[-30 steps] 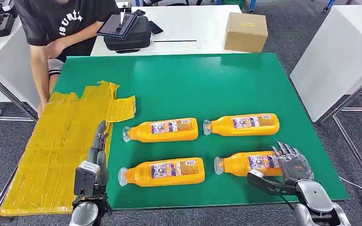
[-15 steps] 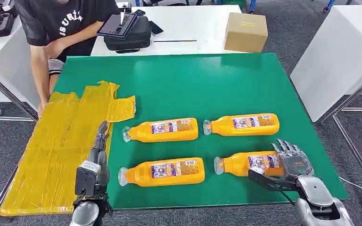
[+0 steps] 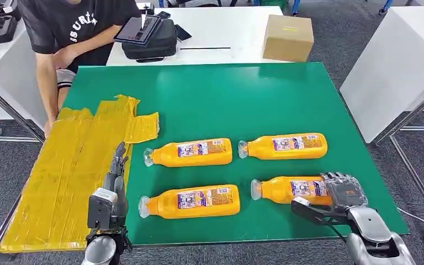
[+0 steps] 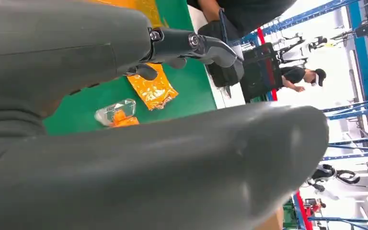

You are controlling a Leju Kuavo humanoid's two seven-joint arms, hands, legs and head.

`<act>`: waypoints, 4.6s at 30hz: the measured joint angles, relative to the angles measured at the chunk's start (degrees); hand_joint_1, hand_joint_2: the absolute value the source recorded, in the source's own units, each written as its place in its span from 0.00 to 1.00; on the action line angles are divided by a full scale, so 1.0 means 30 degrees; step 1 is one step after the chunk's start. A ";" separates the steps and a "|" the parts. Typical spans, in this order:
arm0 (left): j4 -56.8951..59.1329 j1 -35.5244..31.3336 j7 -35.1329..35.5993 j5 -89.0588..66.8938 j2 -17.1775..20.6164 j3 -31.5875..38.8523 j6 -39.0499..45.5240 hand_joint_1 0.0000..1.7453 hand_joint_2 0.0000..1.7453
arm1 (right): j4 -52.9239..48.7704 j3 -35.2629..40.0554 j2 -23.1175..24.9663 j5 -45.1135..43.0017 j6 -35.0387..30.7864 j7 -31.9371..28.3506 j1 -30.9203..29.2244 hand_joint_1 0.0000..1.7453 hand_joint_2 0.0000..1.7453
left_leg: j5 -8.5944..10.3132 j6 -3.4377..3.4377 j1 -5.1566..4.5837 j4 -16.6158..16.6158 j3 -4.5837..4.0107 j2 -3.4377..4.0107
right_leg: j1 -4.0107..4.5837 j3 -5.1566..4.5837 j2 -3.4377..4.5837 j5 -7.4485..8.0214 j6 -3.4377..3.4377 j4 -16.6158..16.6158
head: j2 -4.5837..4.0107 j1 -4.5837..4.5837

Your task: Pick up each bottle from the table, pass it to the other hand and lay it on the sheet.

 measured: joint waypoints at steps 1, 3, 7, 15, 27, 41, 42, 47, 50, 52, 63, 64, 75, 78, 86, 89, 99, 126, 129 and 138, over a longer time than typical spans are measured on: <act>0.0000 -0.0001 0.0000 0.0000 0.0000 0.0000 0.0000 0.00 0.00 | 0.0000 0.0007 0.0000 0.0000 0.0000 0.0000 -0.0001 0.98 1.00 | 0.0000 0.0000 0.0000 0.0000 0.0000 0.0000 | 0.0000 0.0000 0.0000 0.0000 0.0000 0.0000 | 0.0001 0.0007; 0.0000 -0.0005 0.0000 0.0000 0.0000 0.0000 0.0007 0.00 0.00 | 0.0007 0.0022 0.0000 0.0000 0.0000 0.0000 -0.0015 1.00 1.00 | 0.0000 0.0000 0.0000 0.0000 0.0000 0.0001 | 0.0000 0.0000 0.0000 0.0000 0.0000 0.0000 | 0.0000 0.0007; 0.0000 -0.0056 0.0000 0.0029 0.0000 0.0007 0.0029 0.00 0.00 | 0.0058 0.0051 -0.0029 0.0000 0.0000 0.0000 -0.0127 1.00 1.00 | 0.0000 0.0000 0.0001 0.0000 0.0002 0.0003 | 0.0001 0.0002 0.0001 0.0000 0.0000 0.0000 | 0.0001 0.0007; 0.0015 0.0120 -0.0226 0.0124 0.0000 0.0014 0.0357 0.00 0.00 | 0.0109 0.0066 0.0197 0.0007 -0.1384 0.0321 0.0043 1.00 1.00 | 0.0000 0.0001 -0.0001 0.0000 0.0000 0.0003 | 0.0000 0.0002 0.0003 0.0002 0.0003 0.0002 | 0.0007 0.0007; -0.0291 0.0415 -0.0204 -0.0109 -0.0007 0.0189 0.0583 0.00 0.00 | -0.4892 0.0233 0.1776 -0.4181 -0.4479 -0.1376 0.0923 1.00 1.00 | 0.0001 -0.0001 0.0006 -0.0004 -0.0024 -0.0006 | 0.0005 -0.0019 -0.0007 0.0000 0.0003 0.0008 | 0.0007 0.0007; -0.0284 0.0443 -0.0364 -0.0343 -0.0022 0.0342 0.0765 0.00 0.00 | -0.7956 0.0430 0.3811 -0.8601 -0.7848 -0.3856 0.1481 1.00 1.00 | 0.0001 0.0001 -0.0005 -0.0004 -0.0025 -0.0006 | -0.0006 -0.0016 -0.0007 0.0001 0.0004 0.0006 | 0.0000 0.0007; -0.0284 0.0438 -0.0379 -0.0335 -0.0022 0.0328 0.0772 0.00 0.00 | -0.7926 0.0437 0.3942 -0.9564 -0.7993 -0.4198 0.1450 1.00 1.00 | 0.0001 0.0000 -0.0004 -0.0004 -0.0025 -0.0006 | -0.0005 -0.0016 -0.0007 0.0001 0.0003 0.0007 | 0.0000 0.0007; -0.0357 0.0233 -0.0371 -0.0459 -0.0044 -0.0125 0.0860 0.00 0.00 | -0.6037 0.1116 0.4846 -1.3453 -0.8240 -0.5911 0.0545 1.00 1.00 | 0.0011 0.0007 0.0003 -0.0007 -0.0025 0.0004 | 0.0001 -0.0013 -0.0002 0.0002 0.0002 0.0009 | 0.0007 0.0015; -0.0999 0.0102 -0.0094 -0.0751 -0.0044 -0.0598 0.0764 0.00 0.00 | -0.3931 0.1815 0.5640 -1.5368 -0.8693 -0.7646 -0.0276 1.00 1.00 | 0.0030 0.0022 0.0002 -0.0007 -0.0026 0.0002 | 0.0001 -0.0012 -0.0002 0.0018 0.0022 0.0013 | 0.0000 0.0000; -0.1509 -0.0191 0.0380 -0.0831 -0.0022 -0.0963 0.0473 0.00 0.00 | -0.2547 0.2347 0.6282 -1.6321 -0.9035 -0.8796 -0.0999 1.00 1.00 | 0.0039 0.0031 0.0002 -0.0007 -0.0023 0.0001 | 0.0001 -0.0014 -0.0004 0.0021 0.0023 0.0015 | 0.0000 -0.0007; -0.2368 -0.1985 0.1683 -0.1632 0.0408 -0.3045 -0.0029 0.00 0.00 | 0.1565 0.3730 0.8138 -1.7457 -0.9006 -0.9253 -0.2997 1.00 1.00 | 0.0045 0.0039 -0.0007 -0.0005 -0.0032 -0.0011 | -0.0009 -0.0013 -0.0009 0.0024 0.0028 0.0018 | 0.0000 0.0015; -0.2368 -0.2102 0.1727 -0.1625 0.0445 -0.3155 -0.0044 0.00 0.00 | 0.1757 0.3789 0.8189 -1.7486 -0.8998 -0.9260 -0.3097 1.00 1.00 | 0.0045 0.0040 -0.0008 -0.0005 -0.0032 -0.0009 | -0.0010 -0.0014 -0.0008 0.0024 0.0029 0.0017 | 0.0000 0.0007; -0.2055 -0.4288 0.2324 -0.0970 0.0765 -0.5223 -0.0226 0.00 0.00 | 0.4953 0.4568 0.9070 -1.8878 -0.8597 -0.9202 -0.5251 1.00 1.00 | 0.0057 0.0043 -0.0005 -0.0003 -0.0032 -0.0011 | -0.0007 -0.0017 -0.0010 0.0032 0.0034 0.0021 | 0.0000 0.0007; -0.1930 -0.4626 0.2514 -0.0918 0.0809 -0.5509 -0.0226 0.00 0.00 | 0.5669 0.4736 0.9275 -1.9402 -0.8560 -0.9202 -0.5862 1.00 1.00 | 0.0057 0.0043 -0.0005 -0.0003 -0.0032 -0.0008 | -0.0008 -0.0017 -0.0008 0.0033 0.0035 0.0024 | 0.0000 0.0007; -0.1566 -0.5133 0.2754 -0.0656 0.0867 -0.5967 -0.0219 0.00 0.00 | 0.7066 0.5317 0.9762 -2.0354 -0.8081 -0.9085 -0.7096 1.00 1.00 | 0.0056 0.0043 -0.0006 -0.0002 -0.0038 -0.0009 | -0.0009 -0.0022 -0.0009 0.0032 0.0035 0.0022 | 0.0000 0.0015; -0.1501 -0.5189 0.2935 -0.0750 0.0867 -0.6062 -0.0117 0.00 0.00 | 0.7408 0.5514 0.9966 -2.0712 -0.7551 -0.8991 -0.7427 1.00 1.00 | 0.0056 0.0044 -0.0006 -0.0002 -0.0038 -0.0010 | -0.0008 -0.0025 -0.0009 0.0032 0.0035 0.0022 | 0.0001 0.0007; -0.1238 -0.5748 0.3680 -0.0743 0.0867 -0.6076 -0.0007 0.00 1.00 | 0.8335 0.6368 1.0557 -2.0859 -0.6549 -0.8502 -0.8521 1.00 1.00 | 0.0058 0.0043 -0.0004 -0.0002 -0.0037 -0.0008 | -0.0007 -0.0025 -0.0008 0.0033 0.0035 0.0025 | 0.0000 0.0015; -0.1013 -0.6256 0.4072 -0.0372 0.0845 -0.5661 0.0000 0.00 1.00 | 1.0534 0.7948 1.1591 -1.9184 -0.6701 -0.8109 -0.9301 1.00 1.00 | 0.0058 0.0043 -0.0002 -0.0001 -0.0042 -0.0008 | -0.0006 -0.0035 -0.0008 0.0032 0.0035 0.0027 | 0.0007 0.0015; -0.1013 -0.6261 0.4117 -0.0335 0.0838 -0.5588 0.0007 0.00 1.00 | 1.0761 0.8153 1.1686 -1.8593 -0.7600 -0.8401 -0.9421 1.00 1.00 | 0.0059 0.0043 -0.0003 -0.0001 -0.0042 -0.0010 | -0.0007 -0.0034 -0.0009 0.0032 0.0035 0.0027 | 0.0000 0.0015; -0.1013 -0.6124 0.4015 -0.0132 0.0750 -0.5239 0.0168 0.00 1.00 | 1.0732 0.8306 1.1817 -1.8280 -0.7875 -0.9302 -0.9458 1.00 1.00 | 0.0059 0.0043 -0.0003 0.0000 -0.0043 -0.0009 | -0.0007 -0.0034 -0.0008 0.0033 0.0035 0.0026 | 0.0001 0.0008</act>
